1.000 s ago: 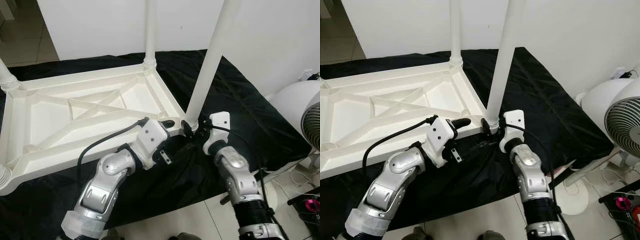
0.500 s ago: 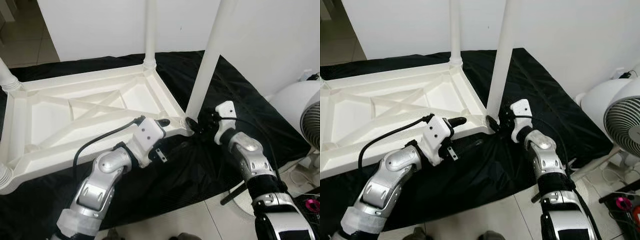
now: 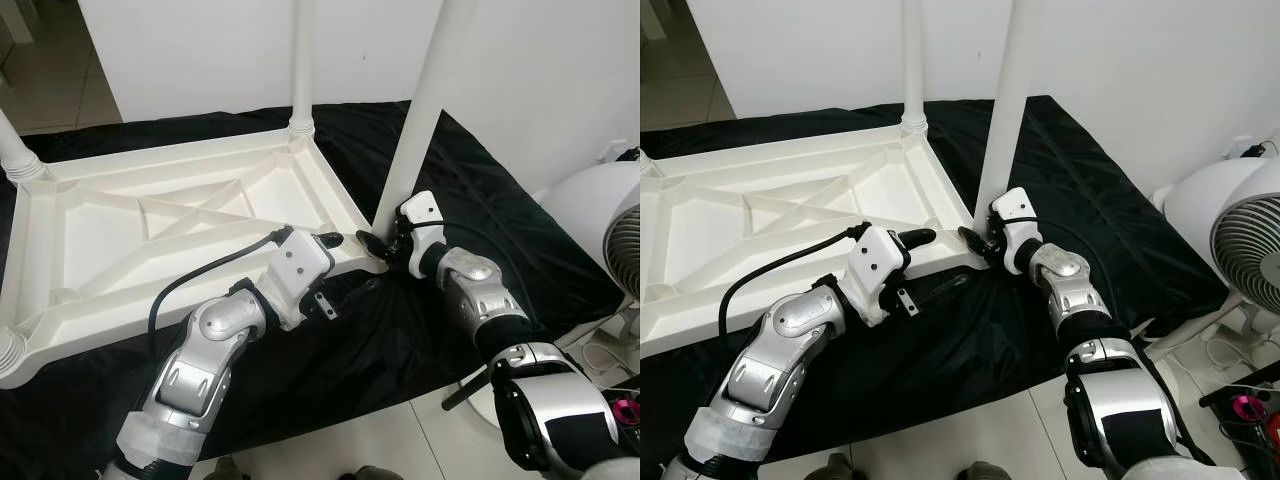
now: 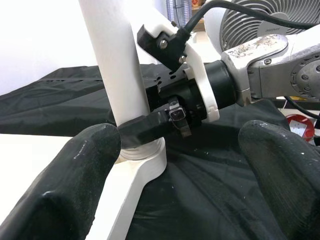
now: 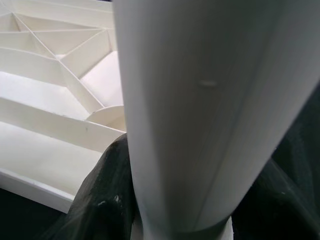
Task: Building children table
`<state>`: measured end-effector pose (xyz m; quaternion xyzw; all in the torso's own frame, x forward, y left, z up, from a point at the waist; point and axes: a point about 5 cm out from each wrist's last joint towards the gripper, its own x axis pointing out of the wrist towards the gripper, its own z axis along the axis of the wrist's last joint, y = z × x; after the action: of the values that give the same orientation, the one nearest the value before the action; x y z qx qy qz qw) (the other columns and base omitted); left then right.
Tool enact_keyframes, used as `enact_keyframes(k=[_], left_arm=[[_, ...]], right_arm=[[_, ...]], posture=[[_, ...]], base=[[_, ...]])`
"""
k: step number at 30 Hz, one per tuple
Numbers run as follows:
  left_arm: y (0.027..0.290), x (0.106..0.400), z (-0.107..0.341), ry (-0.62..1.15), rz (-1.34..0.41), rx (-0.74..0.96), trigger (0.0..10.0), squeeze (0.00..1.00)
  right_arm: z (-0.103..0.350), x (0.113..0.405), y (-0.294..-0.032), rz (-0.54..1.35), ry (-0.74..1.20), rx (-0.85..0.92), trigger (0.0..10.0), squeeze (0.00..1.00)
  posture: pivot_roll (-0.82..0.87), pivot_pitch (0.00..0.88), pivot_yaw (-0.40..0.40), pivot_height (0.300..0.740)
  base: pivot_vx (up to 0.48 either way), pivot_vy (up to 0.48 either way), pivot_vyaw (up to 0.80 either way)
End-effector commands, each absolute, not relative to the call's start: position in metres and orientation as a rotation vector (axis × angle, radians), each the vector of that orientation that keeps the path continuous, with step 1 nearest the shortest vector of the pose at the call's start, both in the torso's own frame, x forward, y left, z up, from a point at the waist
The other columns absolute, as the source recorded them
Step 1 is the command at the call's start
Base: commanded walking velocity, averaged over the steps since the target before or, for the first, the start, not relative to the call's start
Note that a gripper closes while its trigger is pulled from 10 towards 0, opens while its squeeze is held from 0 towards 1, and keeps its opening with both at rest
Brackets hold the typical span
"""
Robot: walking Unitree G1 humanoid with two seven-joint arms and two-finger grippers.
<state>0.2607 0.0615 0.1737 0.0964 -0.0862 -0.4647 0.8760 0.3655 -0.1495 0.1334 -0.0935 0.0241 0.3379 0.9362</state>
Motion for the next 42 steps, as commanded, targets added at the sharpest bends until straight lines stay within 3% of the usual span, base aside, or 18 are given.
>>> enact_keyframes(k=[1, 6, 7, 8, 24, 32, 42], left_arm=[[0.063, 0.262, 0.171, -0.174, -0.922, 0.205, 10.0, 0.00], [0.062, 0.261, 0.171, -0.173, -0.926, 0.203, 10.0, 0.00], [0.062, 0.261, 0.171, -0.172, -0.929, 0.202, 10.0, 0.00], [0.061, 0.261, 0.171, -0.172, -0.934, 0.202, 10.0, 0.00], [0.059, 0.260, 0.170, -0.168, -0.953, 0.201, 10.0, 0.00], [0.058, 0.256, 0.169, -0.160, -0.959, 0.198, 10.0, 0.00], [0.054, 0.256, 0.169, -0.162, -0.959, 0.188, 10.0, 0.00]], right_arm=[[0.119, 0.360, -0.153, 0.719, 0.119, -0.207, 0.0, 0.00], [0.119, 0.361, -0.157, 0.694, 0.120, -0.183, 0.0, 0.00], [0.120, 0.362, -0.159, 0.677, 0.112, -0.178, 9.1, 0.00], [0.121, 0.363, -0.160, 0.647, 0.101, -0.164, 10.0, 0.00], [0.125, 0.371, -0.153, 0.361, 0.088, -0.098, 10.0, 0.00], [0.135, 0.363, -0.112, -0.034, 0.048, 0.030, 10.0, 0.00], [0.142, 0.360, -0.094, -0.040, 0.004, 0.052, 10.0, 0.00]], posture=[[-0.02, 0.000, -0.021, 0.740], [-0.03, 0.000, -0.018, 0.740], [-0.03, 0.000, -0.015, 0.740], [-0.03, 0.000, -0.011, 0.740], [-0.05, 0.000, 0.000, 0.740], [-0.04, 0.004, -0.002, 0.740], [-0.04, 0.002, -0.014, 0.740]], base=[[0.000, 0.000, 0.00], [0.000, 0.000, 0.00], [0.000, 0.000, 0.00], [0.000, 0.000, 0.00], [0.000, 0.000, 0.00], [0.000, 0.000, 0.00], [0.000, 0.000, 0.00]])
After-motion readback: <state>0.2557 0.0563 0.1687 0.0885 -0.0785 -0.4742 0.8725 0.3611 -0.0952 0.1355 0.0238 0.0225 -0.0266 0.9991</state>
